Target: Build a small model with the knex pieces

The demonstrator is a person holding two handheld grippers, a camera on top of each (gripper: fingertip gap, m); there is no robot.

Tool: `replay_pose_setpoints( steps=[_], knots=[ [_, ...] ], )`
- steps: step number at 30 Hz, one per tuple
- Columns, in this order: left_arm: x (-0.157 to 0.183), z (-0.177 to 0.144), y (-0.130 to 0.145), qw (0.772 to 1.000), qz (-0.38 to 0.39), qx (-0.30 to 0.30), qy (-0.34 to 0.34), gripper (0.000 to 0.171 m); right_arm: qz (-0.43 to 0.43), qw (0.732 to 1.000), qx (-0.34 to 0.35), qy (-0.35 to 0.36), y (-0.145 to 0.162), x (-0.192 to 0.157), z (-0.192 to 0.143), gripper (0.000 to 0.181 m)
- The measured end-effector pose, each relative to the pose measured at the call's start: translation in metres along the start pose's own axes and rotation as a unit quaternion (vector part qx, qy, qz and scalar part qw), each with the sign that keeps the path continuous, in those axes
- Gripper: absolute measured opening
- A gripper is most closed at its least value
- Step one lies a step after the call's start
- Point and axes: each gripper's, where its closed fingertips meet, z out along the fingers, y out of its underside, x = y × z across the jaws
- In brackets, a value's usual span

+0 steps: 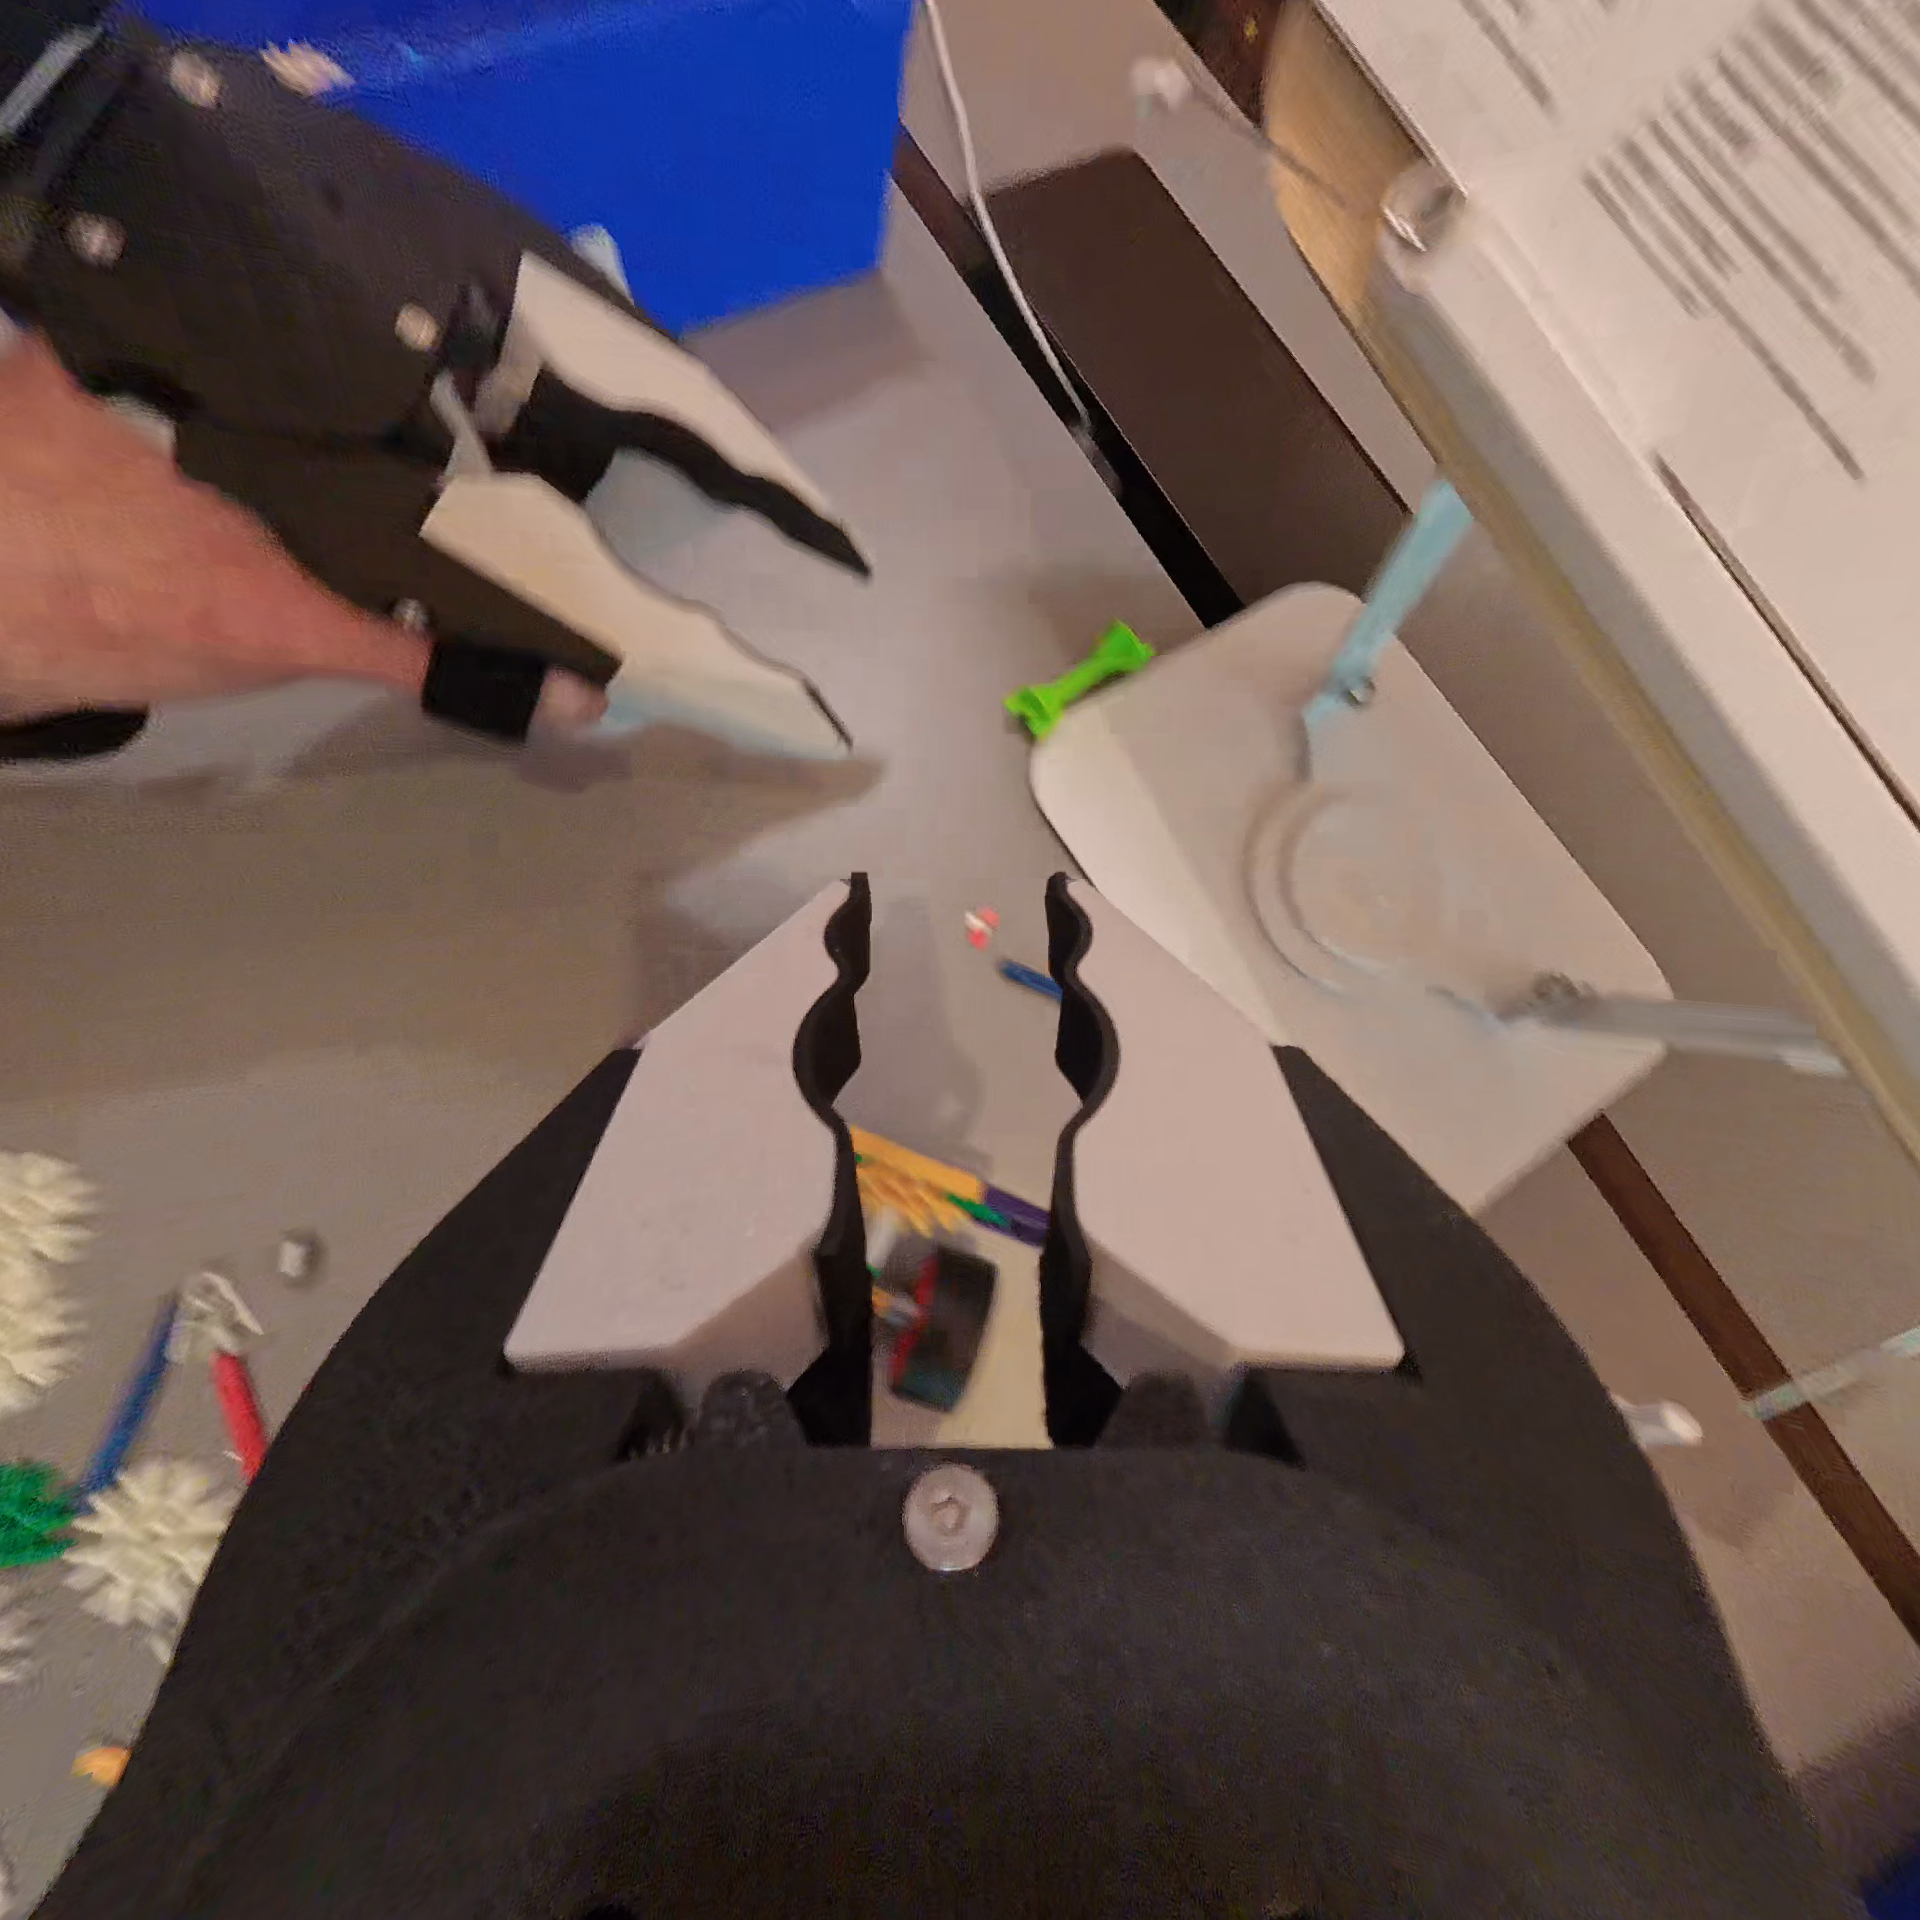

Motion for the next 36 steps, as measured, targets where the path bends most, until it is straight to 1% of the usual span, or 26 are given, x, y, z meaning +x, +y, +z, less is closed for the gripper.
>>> replay_pose_setpoints(
  steps=[1,2,3,5,7,8,10,12,14,15,18,19,20,21,23,25,28,30,31,33,35,36],
  knots=[
    [-0.008,0.018,-0.003,1.0,-0.007,-0.014,-0.009,0.059,-0.004,1.0,-0.011,0.003,0.013,0.012,-0.002,0.031],
    [-0.016,0.035,-0.005,0.999,-0.011,-0.023,-0.021,0.062,-0.009,1.0,-0.025,-0.005,0.025,0.02,-0.002,0.031],
    [-0.021,0.05,-0.005,0.999,-0.018,-0.033,-0.021,0.061,-0.018,0.999,-0.038,-0.012,0.034,0.027,0.001,0.031],
    [-0.031,0.072,-0.005,0.998,-0.028,-0.045,-0.03,0.061,-0.063,0.995,-0.067,-0.034,0.048,0.031,0.011,0.031],
    [-0.034,0.087,-0.002,0.997,-0.036,-0.065,-0.021,0.053,-0.112,0.987,-0.105,-0.044,0.059,0.036,0.025,0.031],
    [-0.036,0.091,-0.003,0.996,-0.044,-0.069,-0.021,0.05,-0.135,0.982,-0.119,-0.053,0.062,0.036,0.032,0.03],
    [-0.036,0.097,-0.003,0.996,-0.051,-0.074,-0.013,0.033,-0.161,0.974,-0.141,-0.071,0.066,0.037,0.047,0.03],
    [-0.037,0.102,0.001,0.995,-0.06,-0.08,-0.015,0.018,-0.176,0.964,-0.176,-0.091,0.075,0.038,0.058,0.028],
    [-0.035,0.103,0.004,0.995,-0.064,-0.075,-0.011,0.012,-0.186,0.954,-0.208,-0.113,0.084,0.038,0.067,0.026],
    [-0.036,0.103,0.004,0.995,-0.063,-0.075,-0.011,0.002,-0.187,0.949,-0.224,-0.122,0.09,0.037,0.071,0.025],
    [-0.036,0.098,0.005,0.995,-0.062,-0.072,-0.011,0.002,-0.196,0.938,-0.252,-0.136,0.102,0.036,0.082,0.022],
    [-0.036,0.096,0.008,0.995,-0.059,-0.076,-0.01,0.002,-0.194,0.937,-0.255,-0.142,0.104,0.035,0.085,0.017],
    [-0.035,0.094,0.009,0.995,-0.06,-0.074,-0.007,0.002,-0.189,0.937,-0.253,-0.153,0.104,0.032,0.086,0.003],
    [-0.034,0.09,0.01,0.996,-0.061,-0.073,-0.004,0.002,-0.181,0.937,-0.249,-0.163,0.104,0.03,0.087,0.003],
    [-0.03,0.076,0.009,0.996,-0.054,-0.069,-0.004,0.002,-0.171,0.938,-0.247,-0.172,0.104,0.029,0.087,0.002],
    [-0.019,0.051,0.003,0.998,-0.048,-0.051,0.004,0.002,-0.166,0.939,-0.246,-0.176,0.104,0.03,0.086,0.002],
    [0.002,-0.007,-0.01,0.999,-0.038,-0.015,0.013,0.002,-0.178,0.939,-0.241,-0.17,0.103,0.029,0.084,0.002],
    [0.004,-0.056,-0.021,0.999,-0.034,0.015,0.003,0.002,-0.176,0.944,-0.218,-0.172,0.088,0.021,0.079,0.001],
    [-0.003,-0.081,-0.025,0.999,-0.028,0.027,-0.017,0.002,-0.175,0.949,-0.195,-0.175,0.073,0.014,0.076,0.001],
    [-0.031,-0.128,-0.023,0.997,-0.02,0.029,-0.072,0.002,-0.177,0.955,-0.139,-0.195,0.03,-0.011,0.069,0.001],
    [-0.069,-0.164,-0.01,0.992,-0.029,0.018,-0.123,0.002,-0.196,0.953,-0.083,-0.217,-0.022,-0.044,0.067,0.001],
    [-0.09,-0.177,0.0,0.988,-0.038,0.01,-0.147,0.002,-0.208,0.951,-0.059,-0.222,-0.049,-0.061,0.069,0.001]
  ],
)
